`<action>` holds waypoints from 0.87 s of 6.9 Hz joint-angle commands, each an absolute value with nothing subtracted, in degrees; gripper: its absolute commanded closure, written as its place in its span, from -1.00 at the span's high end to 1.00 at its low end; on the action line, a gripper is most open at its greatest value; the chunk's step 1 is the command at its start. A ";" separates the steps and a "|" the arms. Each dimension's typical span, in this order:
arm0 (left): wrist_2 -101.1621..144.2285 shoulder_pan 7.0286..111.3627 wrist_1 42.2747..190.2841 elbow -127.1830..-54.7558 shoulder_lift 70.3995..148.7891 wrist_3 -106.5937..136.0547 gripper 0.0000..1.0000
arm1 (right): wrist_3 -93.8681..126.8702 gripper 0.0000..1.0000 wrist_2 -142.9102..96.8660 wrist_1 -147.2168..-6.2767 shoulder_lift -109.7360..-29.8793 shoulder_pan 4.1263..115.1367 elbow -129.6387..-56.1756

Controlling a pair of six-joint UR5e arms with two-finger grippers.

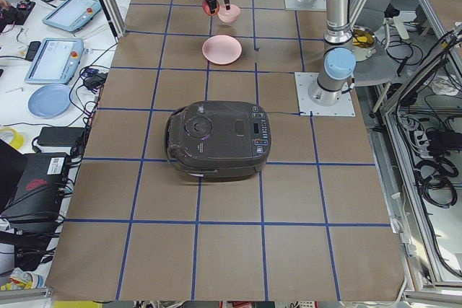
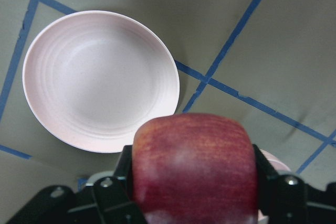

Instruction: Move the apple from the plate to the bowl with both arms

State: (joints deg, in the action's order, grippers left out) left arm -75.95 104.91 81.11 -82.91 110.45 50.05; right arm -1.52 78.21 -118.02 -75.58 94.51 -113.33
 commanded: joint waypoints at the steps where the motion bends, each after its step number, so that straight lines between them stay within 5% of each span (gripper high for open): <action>1: -67.98 106.16 79.90 -86.37 110.39 58.24 -1.00 | 0.25 0.99 79.27 -118.65 -76.29 94.40 -113.99; 6: -67.76 113.27 63.84 -95.44 113.09 66.95 -1.00 | -3.16 1.00 91.58 -110.22 -82.60 79.22 -105.12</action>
